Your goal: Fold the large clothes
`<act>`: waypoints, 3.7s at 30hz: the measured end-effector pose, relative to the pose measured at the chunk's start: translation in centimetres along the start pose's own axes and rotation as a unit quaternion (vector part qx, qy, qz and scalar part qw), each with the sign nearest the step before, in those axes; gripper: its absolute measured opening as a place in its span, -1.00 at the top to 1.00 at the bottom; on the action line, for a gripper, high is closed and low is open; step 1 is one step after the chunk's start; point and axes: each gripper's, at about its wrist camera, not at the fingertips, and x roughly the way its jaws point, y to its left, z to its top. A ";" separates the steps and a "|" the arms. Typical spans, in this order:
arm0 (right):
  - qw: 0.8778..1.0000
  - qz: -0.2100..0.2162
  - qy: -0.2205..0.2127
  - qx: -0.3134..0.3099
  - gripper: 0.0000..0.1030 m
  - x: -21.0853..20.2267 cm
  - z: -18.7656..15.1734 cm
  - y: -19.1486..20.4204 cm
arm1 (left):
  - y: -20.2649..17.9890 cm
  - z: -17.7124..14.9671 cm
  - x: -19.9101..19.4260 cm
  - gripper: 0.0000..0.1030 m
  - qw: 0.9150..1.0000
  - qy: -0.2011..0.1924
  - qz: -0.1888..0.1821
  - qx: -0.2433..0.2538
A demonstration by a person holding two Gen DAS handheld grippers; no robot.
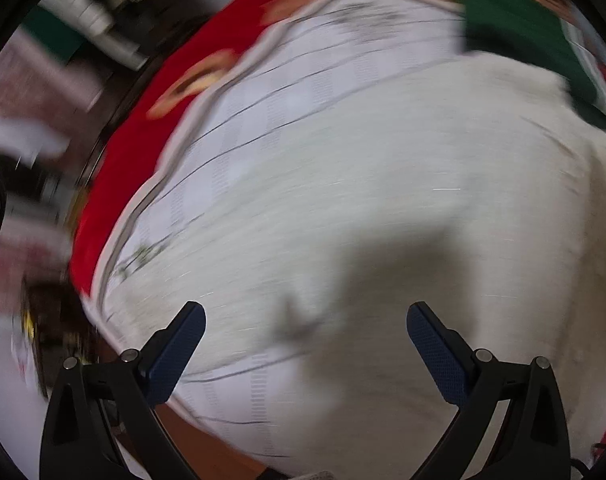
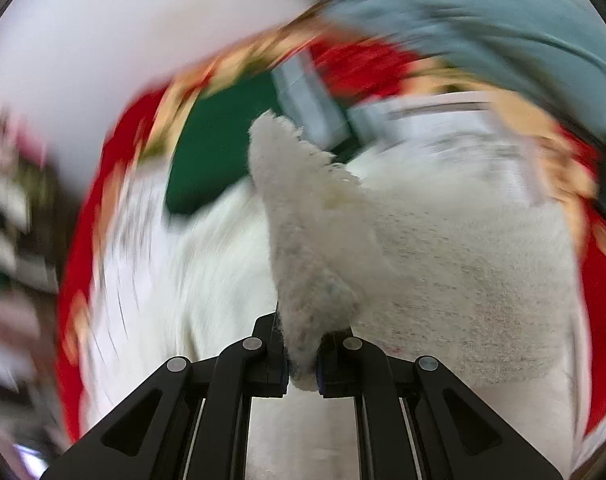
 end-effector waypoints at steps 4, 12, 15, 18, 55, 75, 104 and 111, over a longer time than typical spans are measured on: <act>0.982 -0.037 0.109 -0.148 0.75 9.5 -5.5 8.3 | 6.9 -1.6 2.9 -1.00 0.998 0.031 0.019 -0.058; 0.977 0.104 0.151 -0.110 -0.34 7.4 -7.2 8.3 | 15.7 -6.5 8.2 -0.99 0.962 0.119 -0.112 -0.217; 0.980 0.104 0.154 -0.075 -0.34 5.5 -7.4 6.4 | 18.0 -8.1 11.7 -0.98 0.918 0.152 -0.188 -0.316; 0.979 0.084 0.180 -0.039 -0.34 6.0 -8.7 3.6 | 19.4 -9.0 15.2 -0.88 0.864 0.171 -0.240 -0.408; 0.970 0.075 0.231 0.001 -0.29 13.4 -8.6 7.5 | 24.4 3.5 18.4 -0.40 0.840 -0.010 -0.275 -0.467; 0.976 0.106 0.186 0.030 -0.24 8.8 -5.5 0.4 | 11.4 10.9 -4.2 0.89 0.953 -0.216 -0.145 -0.158; 0.966 0.024 0.109 0.235 -0.57 -3.0 -6.8 -35.2 | -29.4 0.3 -10.9 -0.83 0.925 -0.030 -0.323 0.197; 0.965 0.114 0.116 0.205 -0.55 -0.5 -3.1 -30.1 | -20.0 3.6 -6.6 -0.83 0.974 -0.061 -0.161 0.149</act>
